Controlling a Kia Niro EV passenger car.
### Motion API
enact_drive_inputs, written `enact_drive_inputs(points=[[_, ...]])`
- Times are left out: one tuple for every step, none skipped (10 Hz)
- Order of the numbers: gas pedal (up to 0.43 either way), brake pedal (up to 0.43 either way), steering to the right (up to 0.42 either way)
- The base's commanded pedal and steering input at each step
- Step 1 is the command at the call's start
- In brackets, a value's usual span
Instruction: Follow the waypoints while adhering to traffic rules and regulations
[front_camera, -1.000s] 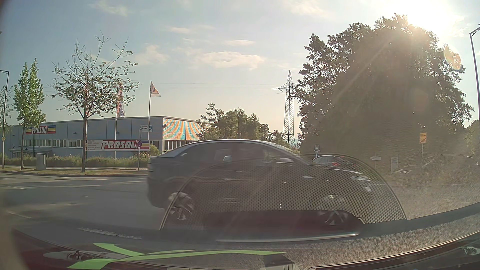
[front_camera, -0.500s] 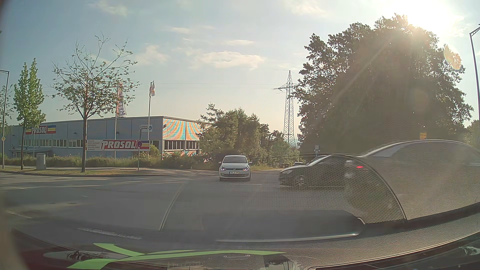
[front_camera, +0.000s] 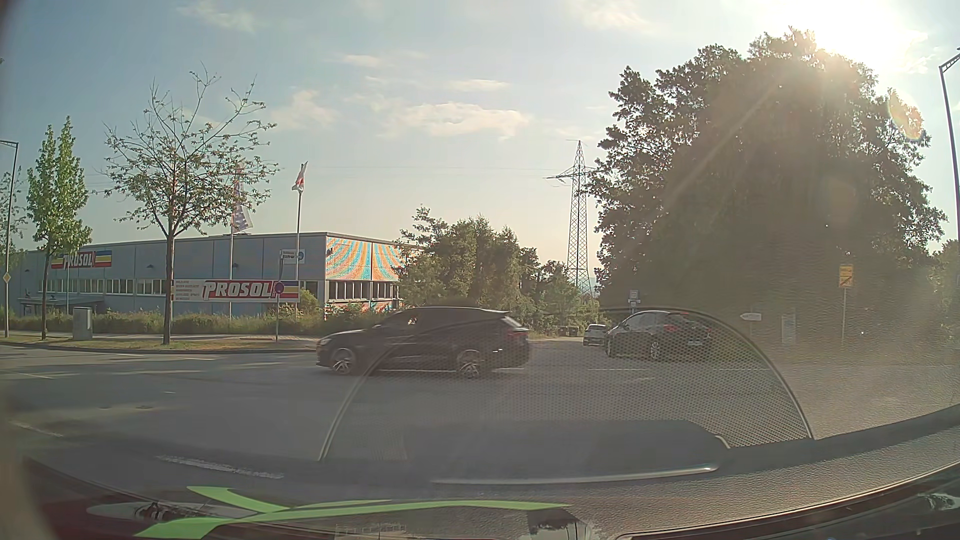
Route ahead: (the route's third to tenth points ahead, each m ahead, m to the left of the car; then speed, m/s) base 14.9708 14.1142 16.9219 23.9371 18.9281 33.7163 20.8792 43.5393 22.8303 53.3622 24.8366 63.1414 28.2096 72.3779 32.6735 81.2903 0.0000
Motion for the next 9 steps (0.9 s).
enact_drive_inputs(points=[[0.000,0.305,-0.081],[0.000,0.305,-0.081],[0.000,0.305,-0.080],[0.000,0.305,-0.081],[0.000,0.305,-0.080],[0.000,0.305,-0.081],[0.000,0.305,-0.081],[0.000,0.305,-0.081],[0.000,0.311,-0.081]])
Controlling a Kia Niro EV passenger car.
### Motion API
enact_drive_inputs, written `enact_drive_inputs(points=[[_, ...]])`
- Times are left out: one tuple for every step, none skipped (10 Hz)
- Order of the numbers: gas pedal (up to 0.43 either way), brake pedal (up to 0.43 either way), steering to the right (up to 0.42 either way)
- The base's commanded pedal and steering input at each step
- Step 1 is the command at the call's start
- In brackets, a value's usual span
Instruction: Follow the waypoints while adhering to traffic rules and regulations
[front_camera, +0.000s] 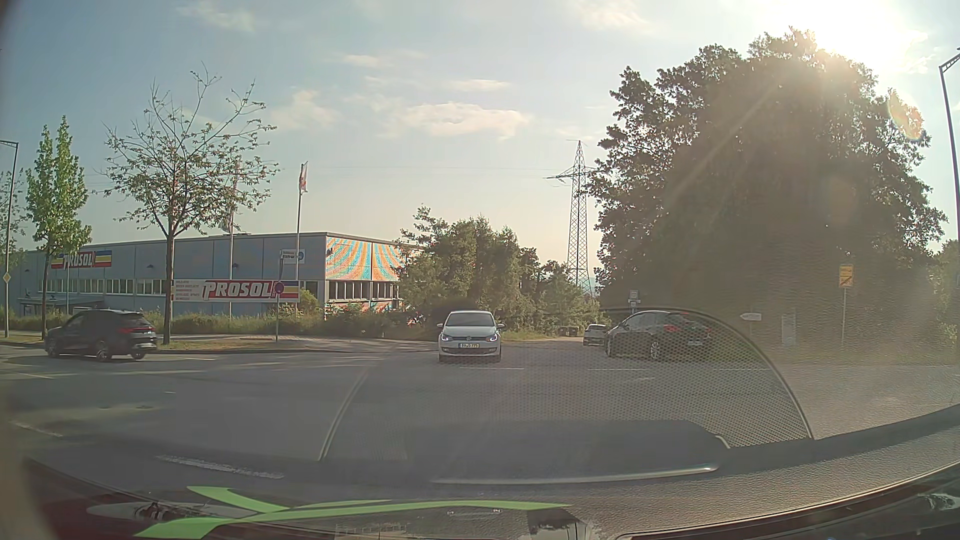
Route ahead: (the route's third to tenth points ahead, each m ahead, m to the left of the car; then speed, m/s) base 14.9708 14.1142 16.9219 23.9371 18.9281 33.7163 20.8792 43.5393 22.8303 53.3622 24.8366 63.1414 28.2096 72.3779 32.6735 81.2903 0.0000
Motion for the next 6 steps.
enact_drive_inputs(points=[[0.000,0.311,-0.081],[0.000,0.311,-0.081],[0.000,0.311,-0.081],[0.000,0.311,-0.081],[0.000,0.311,-0.081],[0.000,0.317,-0.081]])
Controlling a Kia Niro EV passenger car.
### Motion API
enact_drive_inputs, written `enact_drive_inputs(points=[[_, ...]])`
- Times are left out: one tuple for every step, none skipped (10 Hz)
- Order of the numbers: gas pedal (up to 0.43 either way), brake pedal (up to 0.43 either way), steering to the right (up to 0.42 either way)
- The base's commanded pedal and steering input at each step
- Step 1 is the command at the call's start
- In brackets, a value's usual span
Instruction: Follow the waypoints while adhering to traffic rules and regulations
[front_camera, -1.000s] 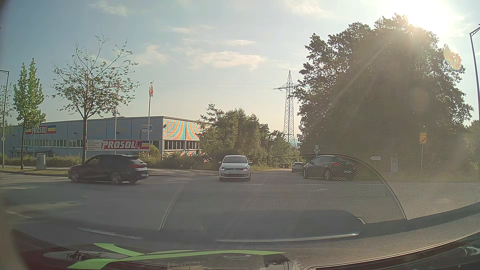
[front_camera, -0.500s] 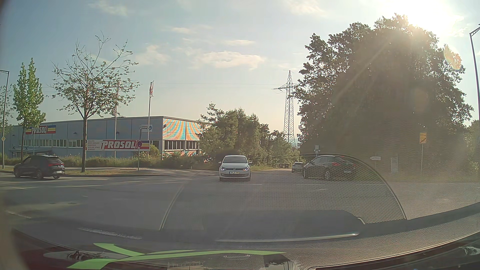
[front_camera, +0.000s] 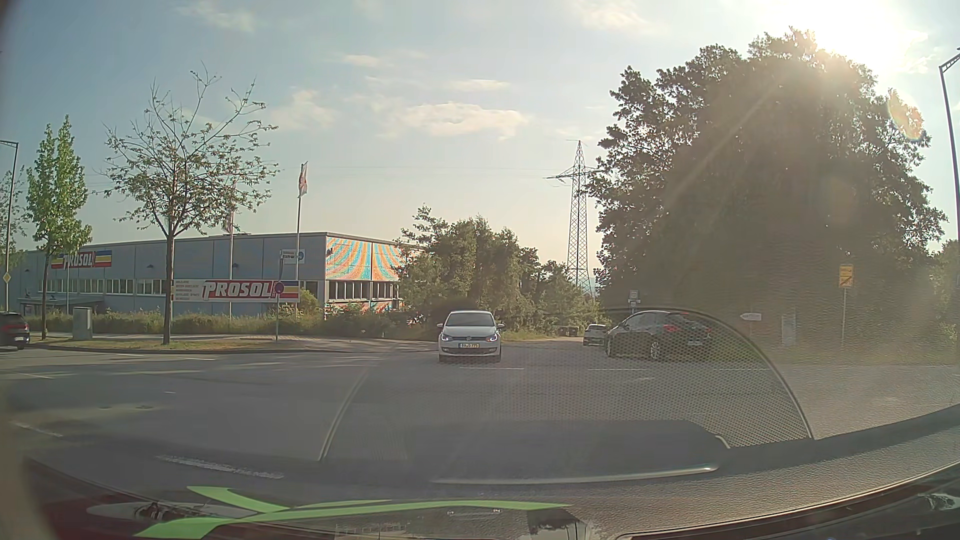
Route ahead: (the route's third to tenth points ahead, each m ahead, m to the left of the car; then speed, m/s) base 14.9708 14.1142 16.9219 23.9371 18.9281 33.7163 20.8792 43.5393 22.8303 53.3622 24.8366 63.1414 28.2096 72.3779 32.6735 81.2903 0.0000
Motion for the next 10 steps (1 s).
enact_drive_inputs(points=[[0.000,0.317,-0.080],[0.000,0.323,-0.081],[0.000,0.323,-0.081],[0.000,0.323,-0.081],[0.000,0.329,-0.080],[0.000,0.329,-0.081],[0.000,0.329,-0.081],[0.000,0.329,-0.081],[0.000,0.335,-0.080],[0.000,0.335,-0.081]])
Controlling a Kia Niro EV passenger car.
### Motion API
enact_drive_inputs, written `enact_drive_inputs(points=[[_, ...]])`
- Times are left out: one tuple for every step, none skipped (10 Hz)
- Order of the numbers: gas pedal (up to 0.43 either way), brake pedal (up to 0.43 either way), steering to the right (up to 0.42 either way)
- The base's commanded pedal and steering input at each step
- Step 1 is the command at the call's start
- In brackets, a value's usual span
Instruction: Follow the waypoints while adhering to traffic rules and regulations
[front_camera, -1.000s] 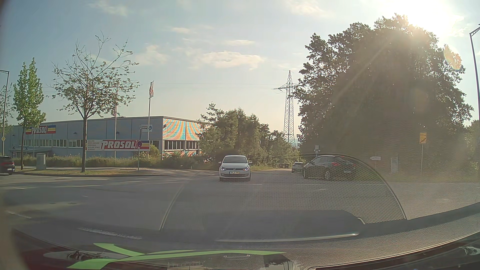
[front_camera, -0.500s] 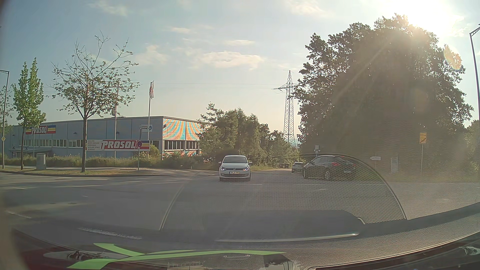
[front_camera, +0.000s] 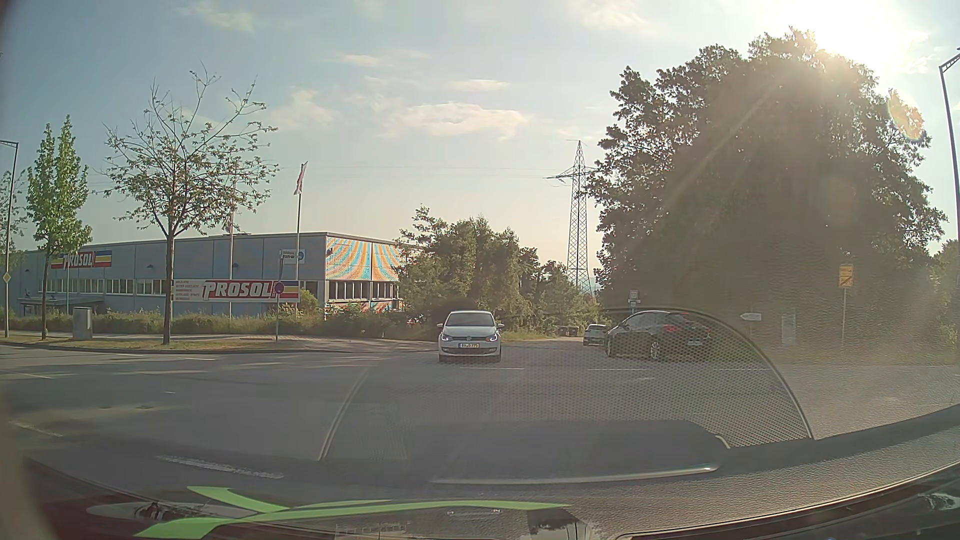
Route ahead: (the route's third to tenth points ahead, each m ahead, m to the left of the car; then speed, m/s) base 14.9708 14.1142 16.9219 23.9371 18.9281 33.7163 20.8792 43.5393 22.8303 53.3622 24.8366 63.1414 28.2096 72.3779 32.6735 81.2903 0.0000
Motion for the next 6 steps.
enact_drive_inputs(points=[[0.000,0.335,-0.080],[0.000,0.335,-0.081],[0.000,0.335,-0.081],[0.000,0.335,-0.081],[0.000,0.335,-0.080],[0.000,0.341,-0.080]])
